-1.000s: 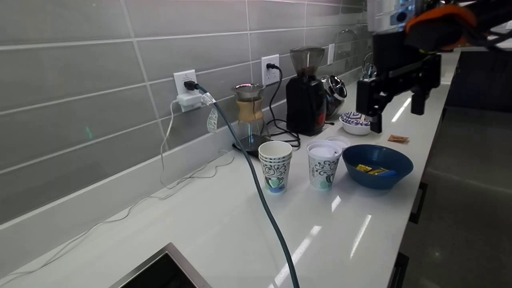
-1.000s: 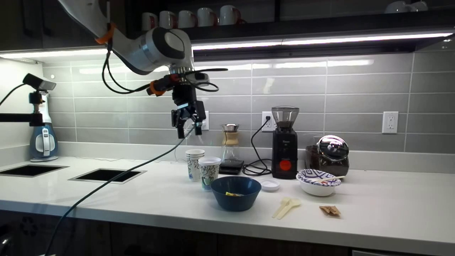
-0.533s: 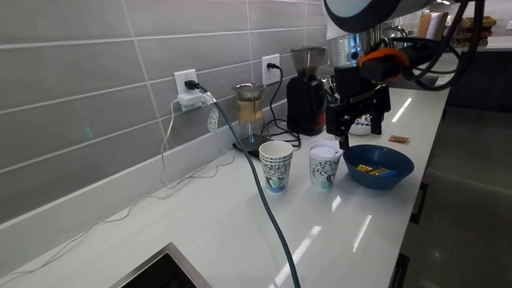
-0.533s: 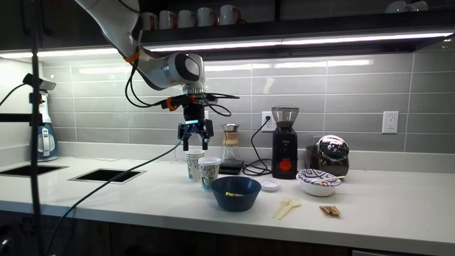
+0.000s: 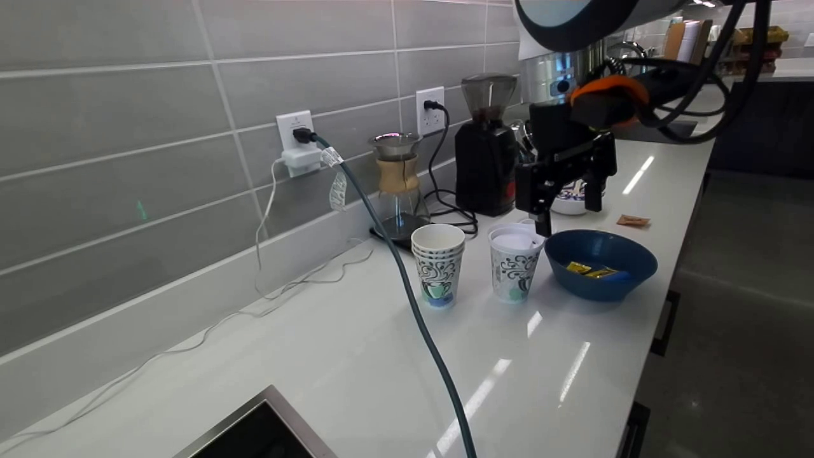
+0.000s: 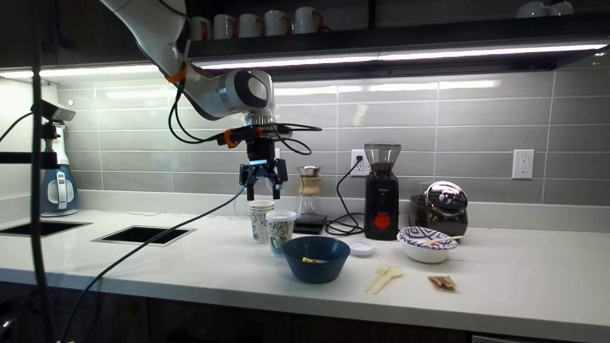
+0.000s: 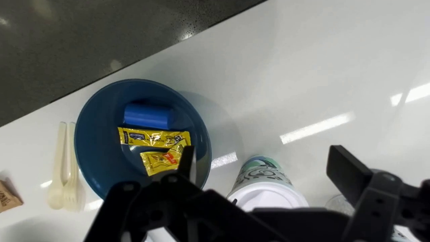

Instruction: Remove the lid from the cup and put the lid upside down

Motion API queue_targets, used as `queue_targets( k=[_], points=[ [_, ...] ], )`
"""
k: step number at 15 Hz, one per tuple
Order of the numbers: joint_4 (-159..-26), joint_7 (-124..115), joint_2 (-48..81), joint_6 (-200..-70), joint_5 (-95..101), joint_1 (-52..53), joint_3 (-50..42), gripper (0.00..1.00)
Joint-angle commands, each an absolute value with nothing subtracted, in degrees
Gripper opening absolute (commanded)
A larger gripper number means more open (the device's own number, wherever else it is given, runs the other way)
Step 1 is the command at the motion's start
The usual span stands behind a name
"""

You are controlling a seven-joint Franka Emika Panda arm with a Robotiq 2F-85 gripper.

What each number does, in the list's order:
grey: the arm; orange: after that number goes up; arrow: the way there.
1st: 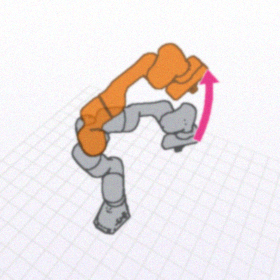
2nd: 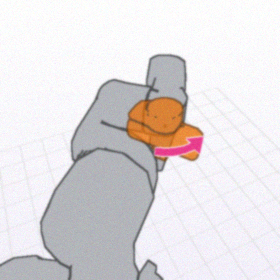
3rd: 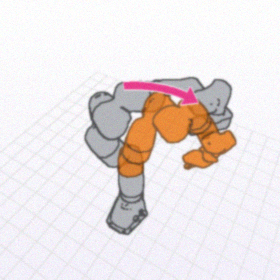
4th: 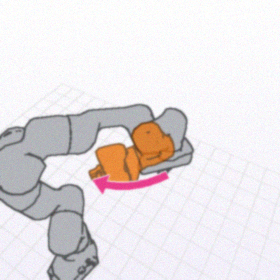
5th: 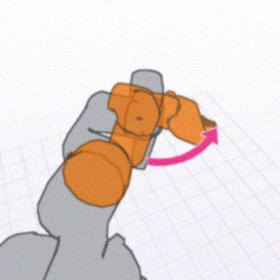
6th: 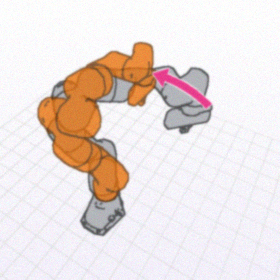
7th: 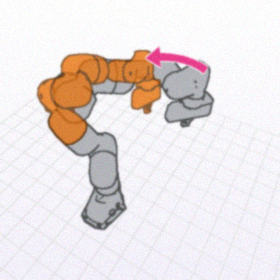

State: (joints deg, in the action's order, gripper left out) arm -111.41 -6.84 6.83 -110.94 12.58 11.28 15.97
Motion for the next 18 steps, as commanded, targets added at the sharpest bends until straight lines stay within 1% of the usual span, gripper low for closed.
queue_targets(
  k=[1, 5, 6, 8, 9, 10, 11, 14, 16, 17, 18],
  points=[
    [-108.99, -3.20, 11.31, -114.40, 14.63, 13.89, 15.53, 1.00],
    [-107.86, -1.93, 14.17, -117.37, 17.70, 15.95, 15.16, 1.00],
    [-107.79, -1.74, 14.52, -118.39, 18.60, 16.38, 15.12, 0.94],
    [-107.38, -0.75, 15.16, -119.63, 19.29, 16.89, 15.16, 0.71],
    [-107.28, 0.05, 15.41, -120.47, 19.17, 16.98, 15.21, 0.69],
    [-107.35, 1.00, 15.51, -121.44, 18.91, 17.00, 15.26, 0.62],
    [-107.34, 1.63, 15.57, -121.99, 18.90, 17.10, 15.24, 0.61],
    [-107.85, 3.92, 15.34, -124.76, 19.08, 17.09, 15.22, 0.48],
    [-108.01, 5.27, 15.29, -126.02, 18.69, 16.94, 15.24, 0.45],
    [-108.02, 5.97, 15.36, -126.45, 18.32, 16.80, 15.26, 0.40],
    [-108.06, 6.88, 15.44, -126.86, 17.93, 16.67, 15.32, 0.41]
  ],
)
